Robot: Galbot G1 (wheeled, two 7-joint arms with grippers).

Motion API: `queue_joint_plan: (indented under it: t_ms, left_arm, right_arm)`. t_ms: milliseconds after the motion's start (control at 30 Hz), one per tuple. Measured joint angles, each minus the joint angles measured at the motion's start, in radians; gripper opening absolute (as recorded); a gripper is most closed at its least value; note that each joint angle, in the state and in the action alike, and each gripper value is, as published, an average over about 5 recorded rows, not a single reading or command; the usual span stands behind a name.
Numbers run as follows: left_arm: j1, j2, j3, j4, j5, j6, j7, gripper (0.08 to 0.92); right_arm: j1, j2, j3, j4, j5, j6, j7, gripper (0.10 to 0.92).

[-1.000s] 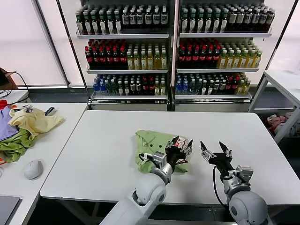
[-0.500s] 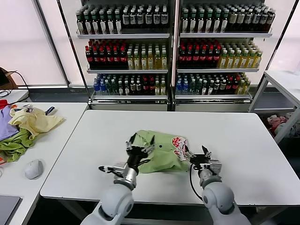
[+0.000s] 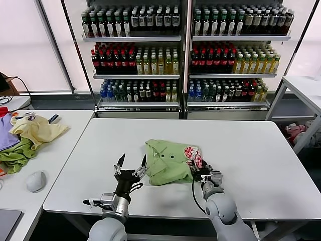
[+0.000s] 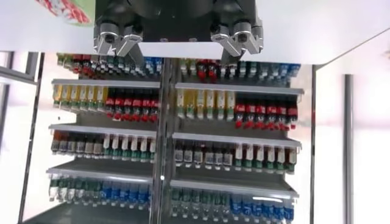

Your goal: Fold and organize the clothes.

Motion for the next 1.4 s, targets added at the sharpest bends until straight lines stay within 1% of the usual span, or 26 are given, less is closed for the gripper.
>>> queue_joint_plan:
  t_ms: [367, 433, 500, 633, 933, 1267, 1400]
  left_arm:
    - [0.061, 0.004, -0.008, -0.026, 0.027, -0.005, 0.001, 0.823]
    - [0.065, 0.004, -0.007, -0.026, 0.033, -0.007, 0.003, 0.823]
    - [0.067, 0.003, -0.005, -0.026, 0.039, -0.008, 0.004, 0.823]
    - [0.068, -0.003, 0.002, -0.023, 0.053, -0.011, 0.006, 0.823]
    - [0.076, -0.01, 0.009, -0.023, 0.079, -0.015, 0.013, 0.823]
    - [0.086, -0.023, 0.013, -0.034, 0.11, -0.02, 0.02, 0.823]
    - [0.092, -0.026, 0.013, -0.04, 0.117, -0.02, 0.02, 0.823]
  right_arm:
    - [0.031, -0.084, 0.049, -0.028, -0.048, -0.004, -0.063, 0.184]
    - [0.029, -0.109, 0.069, -0.03, -0.058, 0.004, -0.082, 0.148]
    - [0.026, -0.133, 0.087, -0.031, -0.068, 0.019, -0.101, 0.135]
    - [0.014, -0.165, 0.117, -0.029, -0.089, 0.074, -0.128, 0.211]
    - [-0.05, -0.195, 0.191, 0.022, -0.11, 0.2, -0.145, 0.47]
    - [-0.205, -0.194, 0.295, 0.173, -0.101, 0.278, -0.172, 0.759]
    - [-0.275, -0.188, 0.331, 0.233, -0.093, 0.297, -0.18, 0.816]
